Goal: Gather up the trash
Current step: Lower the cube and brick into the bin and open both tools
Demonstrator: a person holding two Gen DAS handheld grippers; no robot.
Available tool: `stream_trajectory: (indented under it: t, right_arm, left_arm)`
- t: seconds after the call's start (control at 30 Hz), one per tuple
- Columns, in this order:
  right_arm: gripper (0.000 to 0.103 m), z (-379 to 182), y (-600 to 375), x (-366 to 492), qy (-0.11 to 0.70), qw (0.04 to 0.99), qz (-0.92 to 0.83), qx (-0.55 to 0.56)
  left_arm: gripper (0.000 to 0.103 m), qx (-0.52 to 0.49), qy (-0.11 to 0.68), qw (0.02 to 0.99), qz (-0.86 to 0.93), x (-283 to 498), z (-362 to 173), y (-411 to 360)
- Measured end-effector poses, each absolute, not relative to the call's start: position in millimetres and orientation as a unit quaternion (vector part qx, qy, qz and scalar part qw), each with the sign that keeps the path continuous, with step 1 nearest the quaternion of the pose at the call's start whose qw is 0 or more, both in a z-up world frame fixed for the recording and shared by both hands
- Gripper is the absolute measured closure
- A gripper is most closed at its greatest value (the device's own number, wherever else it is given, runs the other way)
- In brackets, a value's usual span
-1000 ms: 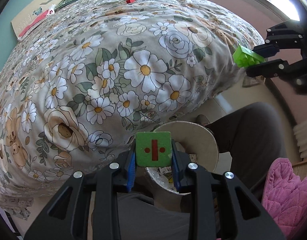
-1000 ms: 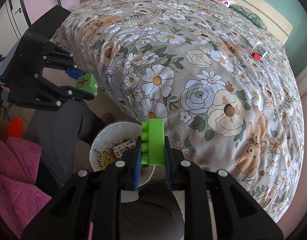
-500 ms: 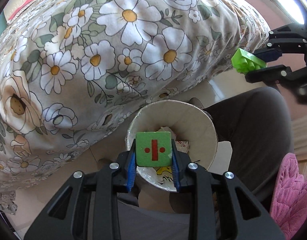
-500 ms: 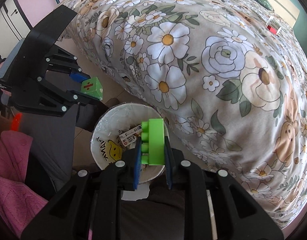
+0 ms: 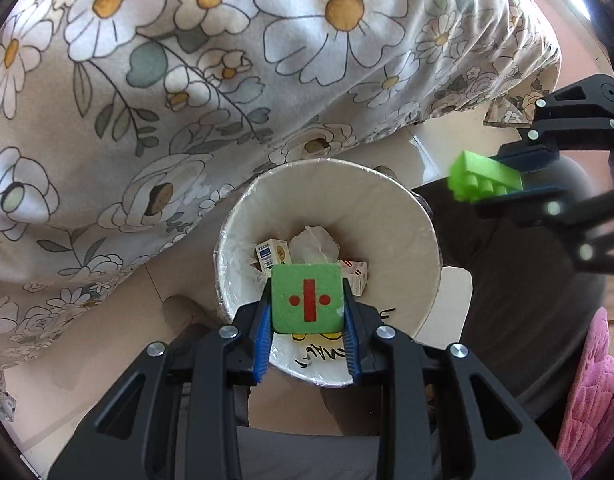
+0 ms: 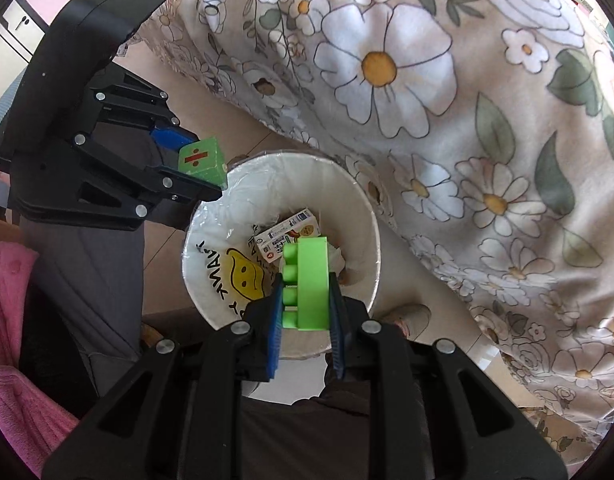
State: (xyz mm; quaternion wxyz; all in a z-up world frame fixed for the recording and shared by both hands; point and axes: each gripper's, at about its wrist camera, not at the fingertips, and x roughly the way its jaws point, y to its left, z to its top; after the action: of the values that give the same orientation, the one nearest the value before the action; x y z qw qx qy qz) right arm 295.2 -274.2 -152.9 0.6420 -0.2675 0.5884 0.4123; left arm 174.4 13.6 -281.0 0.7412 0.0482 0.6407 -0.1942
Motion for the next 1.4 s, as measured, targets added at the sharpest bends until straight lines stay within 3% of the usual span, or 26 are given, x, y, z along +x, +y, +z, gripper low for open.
stream_trajectory:
  t: [1.27,1.4]
  right_arm:
    - [0.081,-272,-264,299,0.682,0.576,0.377,-0.247]
    - [0.081,-281,-264,300,0.691,0.569,0.372,-0.246]
  left_arm:
    - [0.071,-0.01,0.714,0.675,-0.187,194,-386,2]
    - [0.064,-0.016,0.717,0.671,-0.186,197,-388,3]
